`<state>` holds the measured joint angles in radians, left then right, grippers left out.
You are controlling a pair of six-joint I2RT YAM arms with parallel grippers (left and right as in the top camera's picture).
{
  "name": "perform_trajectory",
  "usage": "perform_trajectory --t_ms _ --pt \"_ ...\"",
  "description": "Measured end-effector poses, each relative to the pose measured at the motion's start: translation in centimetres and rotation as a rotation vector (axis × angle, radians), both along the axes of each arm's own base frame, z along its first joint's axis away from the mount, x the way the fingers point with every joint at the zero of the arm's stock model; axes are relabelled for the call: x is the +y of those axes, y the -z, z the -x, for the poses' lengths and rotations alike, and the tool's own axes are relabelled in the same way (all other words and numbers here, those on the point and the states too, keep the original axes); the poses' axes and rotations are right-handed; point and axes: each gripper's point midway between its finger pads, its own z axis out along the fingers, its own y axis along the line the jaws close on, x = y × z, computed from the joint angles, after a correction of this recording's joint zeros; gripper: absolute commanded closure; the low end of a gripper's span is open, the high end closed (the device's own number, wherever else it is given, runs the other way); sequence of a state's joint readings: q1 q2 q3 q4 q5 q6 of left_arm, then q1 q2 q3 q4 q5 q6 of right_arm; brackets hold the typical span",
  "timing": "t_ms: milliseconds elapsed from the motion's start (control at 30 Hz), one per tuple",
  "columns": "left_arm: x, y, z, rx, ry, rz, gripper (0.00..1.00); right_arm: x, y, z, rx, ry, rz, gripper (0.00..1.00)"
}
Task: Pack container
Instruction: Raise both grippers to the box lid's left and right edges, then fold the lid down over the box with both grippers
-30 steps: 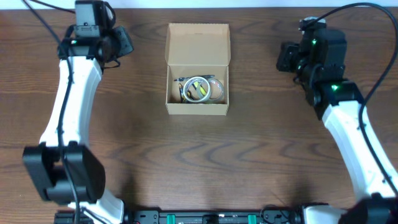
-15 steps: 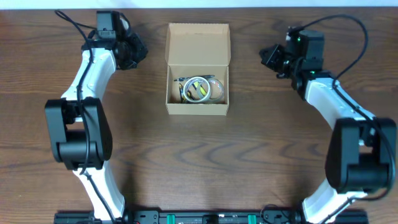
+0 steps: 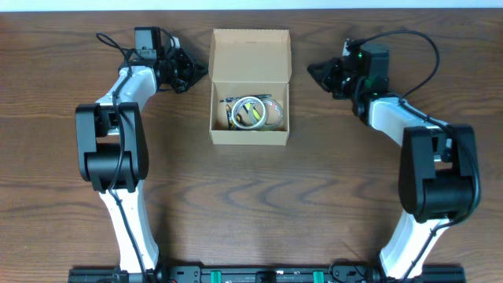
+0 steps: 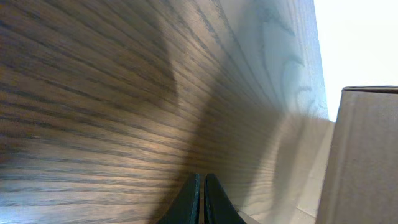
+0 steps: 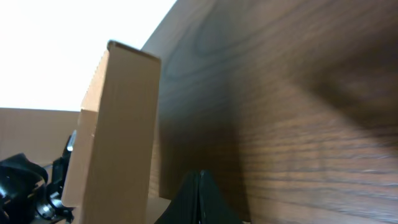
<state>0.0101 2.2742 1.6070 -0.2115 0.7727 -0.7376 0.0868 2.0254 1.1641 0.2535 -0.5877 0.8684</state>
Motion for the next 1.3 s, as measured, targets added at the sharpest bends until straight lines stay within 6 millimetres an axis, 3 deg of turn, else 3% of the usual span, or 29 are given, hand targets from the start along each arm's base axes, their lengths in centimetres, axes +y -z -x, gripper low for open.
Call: perform_trajectory --t_ms 200,267,467,600,767,1033,1300 --pt "-1.2 -0.6 0.2 -0.001 0.024 0.044 0.94 1.2 2.8 -0.1 0.054 -0.013 -0.011 0.99" --pt "-2.0 -0.9 0.2 -0.011 0.045 0.059 0.94 1.5 2.9 -0.4 0.05 -0.017 -0.014 0.99" --pt "-3.8 -1.2 0.8 -0.011 0.087 0.081 0.94 3.5 1.4 -1.5 -0.007 -0.047 -0.021 0.99" --pt "-3.9 -1.3 0.9 -0.013 0.095 0.089 0.94 3.6 1.0 -1.8 -0.032 -0.046 -0.022 0.99" --pt "-4.3 -1.9 1.0 -0.048 0.138 0.112 0.95 4.1 -0.9 -2.6 -0.13 -0.08 -0.028 0.99" --pt "-4.6 -4.0 0.8 -0.145 0.218 0.181 0.95 5.5 -4.9 -3.5 -0.25 -0.186 -0.054 0.99" --pt "-2.9 -7.4 0.3 -0.232 0.279 0.258 0.95 6.3 -5.4 -2.8 -0.262 -0.254 -0.071 0.98"
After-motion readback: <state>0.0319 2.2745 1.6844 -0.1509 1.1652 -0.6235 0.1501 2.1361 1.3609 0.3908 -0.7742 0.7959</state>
